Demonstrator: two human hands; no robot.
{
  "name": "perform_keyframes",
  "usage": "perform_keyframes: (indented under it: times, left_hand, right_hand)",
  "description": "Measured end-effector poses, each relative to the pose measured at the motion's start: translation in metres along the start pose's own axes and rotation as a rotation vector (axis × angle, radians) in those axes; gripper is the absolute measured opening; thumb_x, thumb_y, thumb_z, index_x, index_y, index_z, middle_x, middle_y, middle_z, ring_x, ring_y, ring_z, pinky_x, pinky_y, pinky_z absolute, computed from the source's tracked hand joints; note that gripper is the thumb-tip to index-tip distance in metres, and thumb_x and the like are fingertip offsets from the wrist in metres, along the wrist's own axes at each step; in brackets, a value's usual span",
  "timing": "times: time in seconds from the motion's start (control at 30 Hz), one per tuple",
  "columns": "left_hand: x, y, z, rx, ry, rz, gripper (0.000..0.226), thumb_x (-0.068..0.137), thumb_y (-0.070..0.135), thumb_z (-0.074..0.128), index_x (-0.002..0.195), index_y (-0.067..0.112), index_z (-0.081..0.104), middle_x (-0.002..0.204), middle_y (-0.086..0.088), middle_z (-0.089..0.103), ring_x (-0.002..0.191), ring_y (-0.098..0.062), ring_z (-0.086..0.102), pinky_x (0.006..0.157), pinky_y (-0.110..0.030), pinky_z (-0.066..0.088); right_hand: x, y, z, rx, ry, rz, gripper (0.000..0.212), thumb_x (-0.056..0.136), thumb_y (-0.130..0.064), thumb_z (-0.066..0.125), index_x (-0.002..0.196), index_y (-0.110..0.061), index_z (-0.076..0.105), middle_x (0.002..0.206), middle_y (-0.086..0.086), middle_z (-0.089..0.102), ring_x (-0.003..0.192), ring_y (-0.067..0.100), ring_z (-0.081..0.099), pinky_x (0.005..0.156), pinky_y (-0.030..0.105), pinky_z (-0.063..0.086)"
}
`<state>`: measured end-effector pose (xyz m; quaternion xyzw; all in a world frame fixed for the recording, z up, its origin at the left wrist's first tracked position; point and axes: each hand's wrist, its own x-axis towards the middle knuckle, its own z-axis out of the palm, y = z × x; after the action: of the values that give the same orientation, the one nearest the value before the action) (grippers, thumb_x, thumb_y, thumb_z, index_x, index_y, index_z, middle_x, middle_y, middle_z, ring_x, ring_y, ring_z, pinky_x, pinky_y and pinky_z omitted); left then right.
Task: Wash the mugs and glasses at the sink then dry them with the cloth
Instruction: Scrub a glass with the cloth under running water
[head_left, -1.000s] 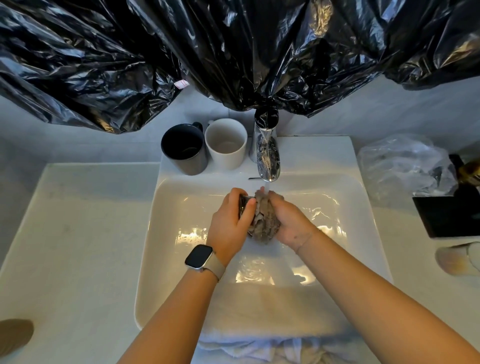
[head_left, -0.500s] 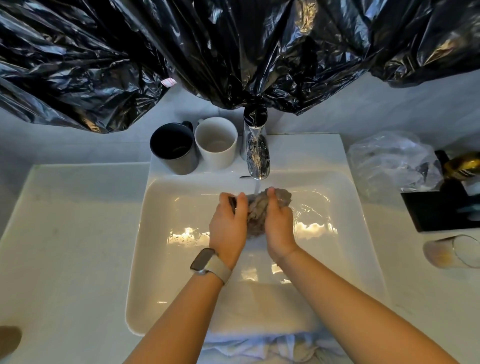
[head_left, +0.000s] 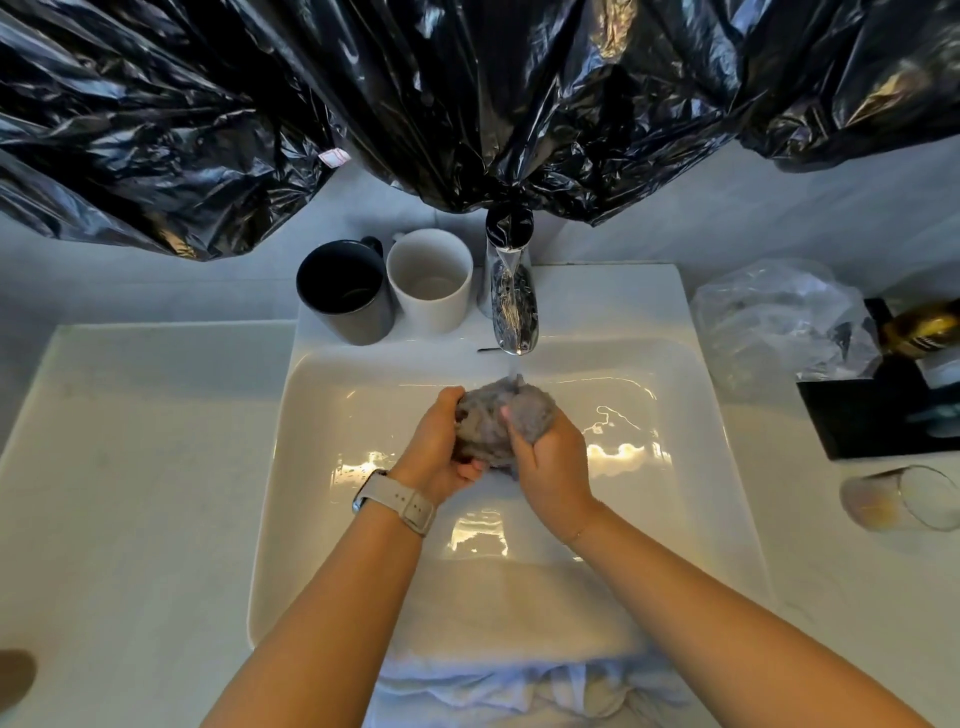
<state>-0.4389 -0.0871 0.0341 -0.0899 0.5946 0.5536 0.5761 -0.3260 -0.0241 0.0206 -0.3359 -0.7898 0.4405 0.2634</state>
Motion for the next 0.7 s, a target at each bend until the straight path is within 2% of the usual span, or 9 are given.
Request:
perform_keyframes:
  times: [0.07, 0.13, 0.2, 0.33, 0.4, 0.47, 0.53, 0.63, 0.7]
  left_hand:
    - [0.001, 0.0, -0.004, -0.067, -0.052, -0.071, 0.044, 0.097, 0.046, 0.035, 0.069, 0.015, 0.052, 0.054, -0.003, 0.05, 0.039, -0.012, 0.043, 0.034, -0.013, 0.026]
    - [0.002, -0.003, -0.005, -0.073, -0.047, -0.062, 0.045, 0.097, 0.048, 0.036, 0.069, 0.016, 0.052, 0.055, -0.002, 0.051, 0.043, -0.012, 0.044, 0.035, -0.013, 0.026]
    - [0.004, -0.008, -0.004, -0.045, -0.041, -0.019, 0.044, 0.098, 0.049, 0.036, 0.075, 0.016, 0.053, 0.056, -0.002, 0.053, 0.043, -0.011, 0.044, 0.034, -0.014, 0.025]
    - [0.005, -0.017, -0.009, -0.113, -0.068, 0.01, 0.044, 0.099, 0.047, 0.038, 0.092, 0.008, 0.057, 0.063, -0.009, 0.062, 0.04, -0.013, 0.045, 0.032, -0.017, 0.029]
    - [0.004, -0.018, -0.014, -0.183, -0.087, 0.004, 0.044, 0.098, 0.045, 0.038, 0.096, 0.007, 0.06, 0.068, -0.012, 0.064, 0.04, -0.015, 0.045, 0.033, -0.016, 0.029]
    - [0.003, -0.017, -0.017, -0.21, -0.119, -0.004, 0.043, 0.098, 0.045, 0.038, 0.097, 0.008, 0.06, 0.072, -0.014, 0.065, 0.041, -0.016, 0.044, 0.035, -0.016, 0.027]
    - [0.001, -0.017, -0.016, -0.199, -0.143, -0.015, 0.042, 0.098, 0.045, 0.039, 0.097, 0.008, 0.059, 0.074, -0.014, 0.065, 0.04, -0.017, 0.043, 0.035, -0.016, 0.027]
    - [-0.002, -0.017, -0.011, -0.173, -0.17, -0.019, 0.043, 0.097, 0.046, 0.041, 0.095, 0.006, 0.058, 0.075, -0.016, 0.065, 0.039, -0.017, 0.042, 0.036, -0.016, 0.025]
    - [-0.003, -0.017, -0.01, -0.171, -0.171, -0.012, 0.044, 0.097, 0.046, 0.042, 0.088, 0.007, 0.06, 0.075, -0.015, 0.065, 0.039, -0.018, 0.042, 0.039, -0.017, 0.022]
  right_hand:
    - [0.0, 0.006, -0.009, 0.067, -0.103, -0.038, 0.034, 0.092, -0.021, 0.054, 0.119, -0.002, 0.061, 0.107, 0.001, 0.061, 0.1, 0.015, 0.058, 0.091, 0.014, 0.045]
    - [-0.001, 0.013, -0.017, 0.063, -0.183, -0.034, 0.035, 0.092, -0.014, 0.056, 0.125, -0.001, 0.057, 0.117, 0.009, 0.063, 0.109, 0.024, 0.06, 0.097, 0.028, 0.049]
    - [-0.005, 0.014, -0.023, 0.057, -0.209, -0.032, 0.031, 0.094, -0.017, 0.058, 0.123, -0.005, 0.06, 0.114, 0.009, 0.066, 0.107, 0.023, 0.062, 0.091, 0.037, 0.053]
    - [-0.012, 0.005, -0.043, 0.402, -0.016, 0.207, 0.01, 0.092, -0.022, 0.06, 0.096, -0.02, 0.069, 0.088, -0.01, 0.071, 0.084, 0.0, 0.066, 0.074, 0.01, 0.05]
    - [-0.001, 0.0, -0.057, 0.524, 0.078, 0.418, 0.024, 0.092, -0.036, 0.053, 0.093, -0.018, 0.07, 0.085, -0.006, 0.074, 0.08, 0.002, 0.068, 0.067, 0.008, 0.05]
    - [0.012, -0.001, -0.068, 0.657, -0.02, 0.592, 0.038, 0.096, -0.04, 0.048, 0.116, -0.013, 0.064, 0.109, 0.003, 0.072, 0.099, 0.009, 0.068, 0.077, 0.02, 0.056]
    - [0.019, -0.004, -0.075, 0.761, -0.184, 0.674, 0.041, 0.099, -0.037, 0.045, 0.132, -0.014, 0.054, 0.124, 0.007, 0.067, 0.113, 0.019, 0.063, 0.094, 0.037, 0.053]
    - [0.02, -0.004, -0.076, 0.792, -0.414, 0.653, 0.048, 0.1, -0.046, 0.035, 0.136, -0.02, 0.053, 0.129, 0.006, 0.064, 0.12, 0.022, 0.058, 0.101, 0.041, 0.047]
    - [0.021, -0.003, -0.074, 0.747, -0.456, 0.655, 0.053, 0.101, -0.051, 0.026, 0.135, -0.022, 0.055, 0.131, 0.005, 0.063, 0.124, 0.019, 0.055, 0.107, 0.042, 0.042]
